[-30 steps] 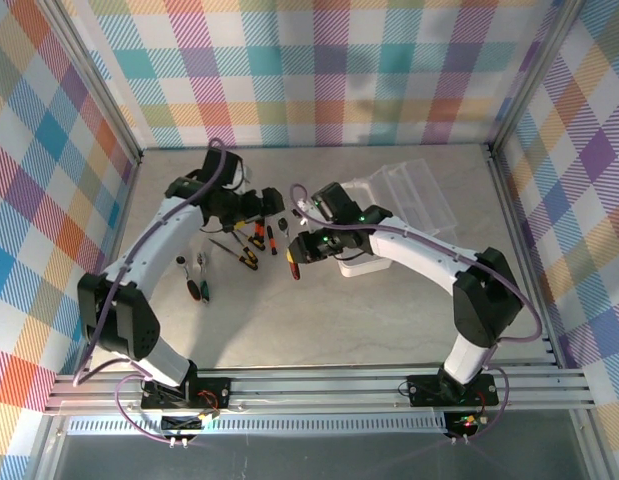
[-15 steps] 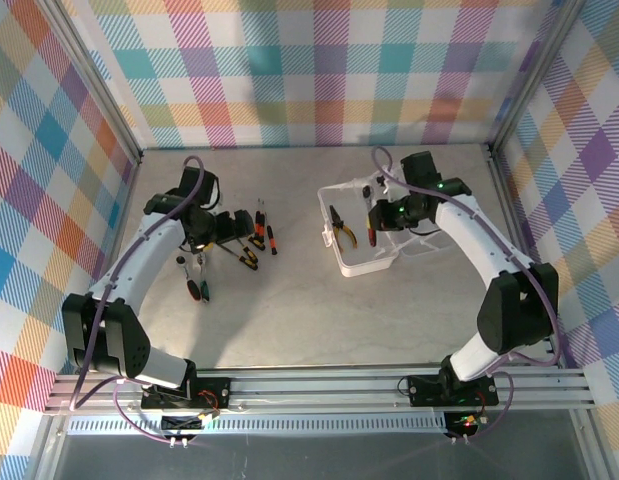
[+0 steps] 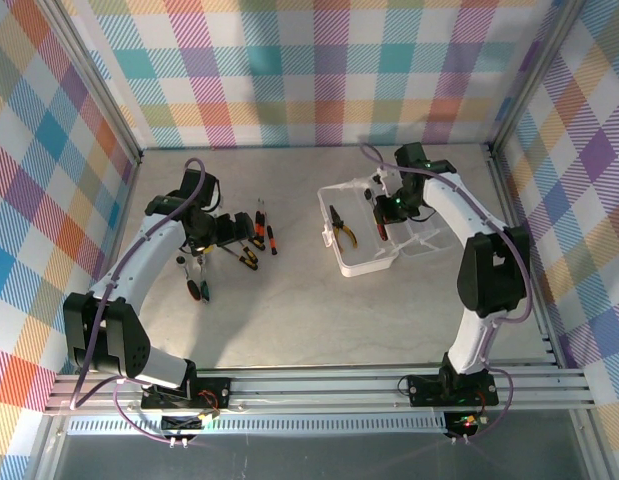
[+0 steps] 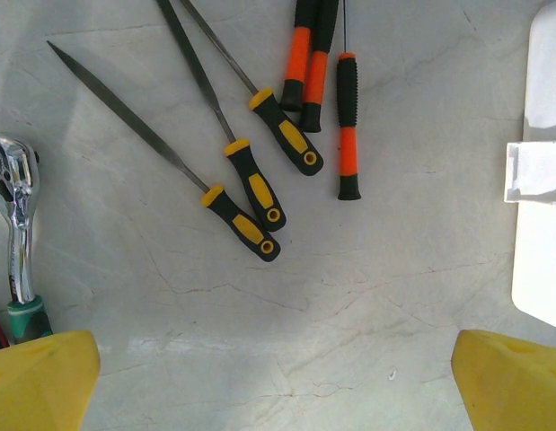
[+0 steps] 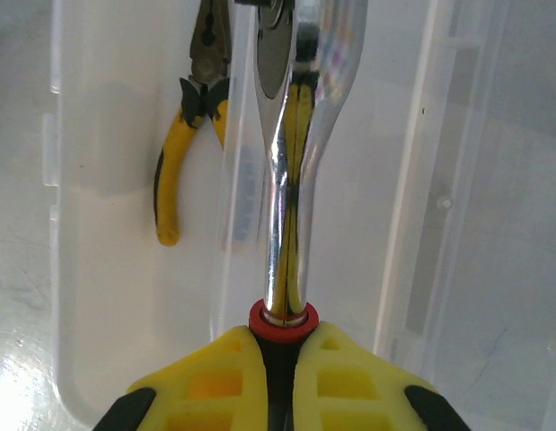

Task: Pack the tool kit

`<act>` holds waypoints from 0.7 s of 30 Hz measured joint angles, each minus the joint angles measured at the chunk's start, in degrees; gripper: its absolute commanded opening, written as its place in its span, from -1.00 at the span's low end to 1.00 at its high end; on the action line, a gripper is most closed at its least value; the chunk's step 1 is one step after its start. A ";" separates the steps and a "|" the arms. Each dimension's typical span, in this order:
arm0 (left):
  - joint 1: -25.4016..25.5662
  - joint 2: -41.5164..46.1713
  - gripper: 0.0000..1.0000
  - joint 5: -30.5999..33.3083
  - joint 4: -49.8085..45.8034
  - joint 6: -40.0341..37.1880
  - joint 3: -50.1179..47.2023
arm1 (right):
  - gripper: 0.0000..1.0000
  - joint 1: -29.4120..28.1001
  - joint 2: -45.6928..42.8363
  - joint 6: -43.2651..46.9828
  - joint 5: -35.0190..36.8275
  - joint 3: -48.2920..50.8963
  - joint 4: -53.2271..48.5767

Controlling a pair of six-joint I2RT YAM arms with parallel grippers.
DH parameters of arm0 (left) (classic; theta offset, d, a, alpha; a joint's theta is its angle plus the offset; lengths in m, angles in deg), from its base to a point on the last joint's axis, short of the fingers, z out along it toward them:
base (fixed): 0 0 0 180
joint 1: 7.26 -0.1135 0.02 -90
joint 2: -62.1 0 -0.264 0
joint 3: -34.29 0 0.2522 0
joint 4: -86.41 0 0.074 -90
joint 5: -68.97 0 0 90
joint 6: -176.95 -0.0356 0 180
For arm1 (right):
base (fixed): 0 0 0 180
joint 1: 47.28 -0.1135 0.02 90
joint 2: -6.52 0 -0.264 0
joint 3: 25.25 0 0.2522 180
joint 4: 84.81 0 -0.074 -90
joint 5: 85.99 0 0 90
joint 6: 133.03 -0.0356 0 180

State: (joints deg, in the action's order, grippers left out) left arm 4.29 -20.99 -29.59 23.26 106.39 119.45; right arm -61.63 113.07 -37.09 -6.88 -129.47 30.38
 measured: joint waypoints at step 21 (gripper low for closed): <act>0.20 -2.69 0.99 -1.42 1.70 0.02 0.00 | -1.00 -0.09 0.98 -1.01 8.15 -2.03 -0.07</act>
State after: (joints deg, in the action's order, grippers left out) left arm 4.49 -23.68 -31.01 24.97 106.41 119.45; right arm -61.71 114.05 -38.10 1.27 -131.50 30.31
